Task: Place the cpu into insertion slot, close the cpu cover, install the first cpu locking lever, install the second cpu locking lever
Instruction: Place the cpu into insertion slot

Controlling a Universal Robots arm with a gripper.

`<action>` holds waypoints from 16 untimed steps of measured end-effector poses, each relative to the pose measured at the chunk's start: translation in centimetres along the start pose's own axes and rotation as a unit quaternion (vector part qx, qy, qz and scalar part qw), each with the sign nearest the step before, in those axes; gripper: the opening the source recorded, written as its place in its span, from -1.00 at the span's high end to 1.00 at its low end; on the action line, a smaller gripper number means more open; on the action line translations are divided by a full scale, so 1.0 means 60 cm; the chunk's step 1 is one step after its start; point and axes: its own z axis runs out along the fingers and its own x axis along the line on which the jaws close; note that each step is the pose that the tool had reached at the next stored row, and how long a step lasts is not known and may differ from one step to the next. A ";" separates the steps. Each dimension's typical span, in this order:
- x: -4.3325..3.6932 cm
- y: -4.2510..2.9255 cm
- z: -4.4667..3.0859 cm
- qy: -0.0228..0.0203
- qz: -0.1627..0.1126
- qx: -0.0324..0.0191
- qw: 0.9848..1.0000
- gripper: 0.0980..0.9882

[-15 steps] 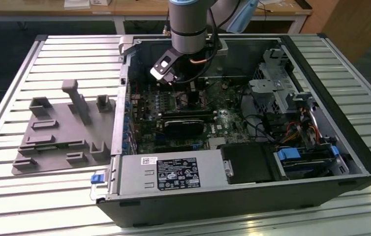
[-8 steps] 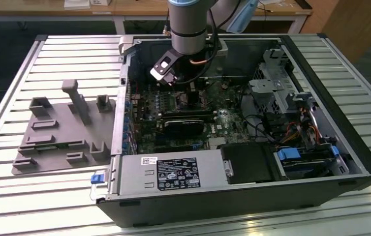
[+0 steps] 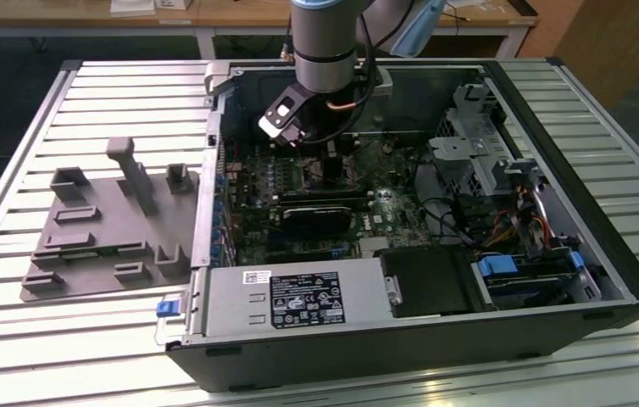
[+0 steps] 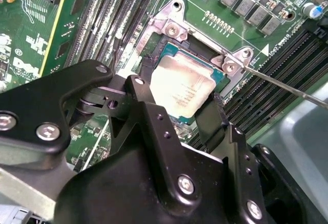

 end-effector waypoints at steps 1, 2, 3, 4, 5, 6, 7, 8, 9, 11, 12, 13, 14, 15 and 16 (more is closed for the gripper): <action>0.000 0.000 -0.001 0.000 0.000 0.000 1.000 -0.15; 0.000 0.000 -0.003 0.000 0.000 0.000 1.000 -0.15; 0.000 0.000 -0.003 0.000 0.000 0.000 1.000 -0.15; 0.000 0.000 -0.003 0.000 0.000 0.000 1.000 -0.15; 0.000 0.000 -0.003 0.000 0.000 0.000 1.000 -0.15; 0.000 0.000 -0.003 0.000 0.000 0.000 1.000 -0.15; 0.000 0.000 -0.003 0.000 0.000 0.000 1.000 -0.15; 0.000 0.000 -0.003 0.000 0.000 0.000 1.000 -0.15; 0.000 0.000 -0.003 0.000 0.000 0.000 1.000 -0.15; 0.000 0.000 -0.004 0.000 0.000 0.000 1.000 -0.11; 0.000 0.000 -0.004 0.000 0.000 0.000 1.000 0.02; 0.000 0.000 -0.004 0.000 0.000 0.000 1.000 0.02; 0.000 0.000 -0.004 0.000 0.000 0.000 1.000 0.02; 0.000 0.000 -0.004 0.000 0.000 0.000 1.000 0.02; 0.000 0.000 -0.004 0.000 0.000 0.000 1.000 0.02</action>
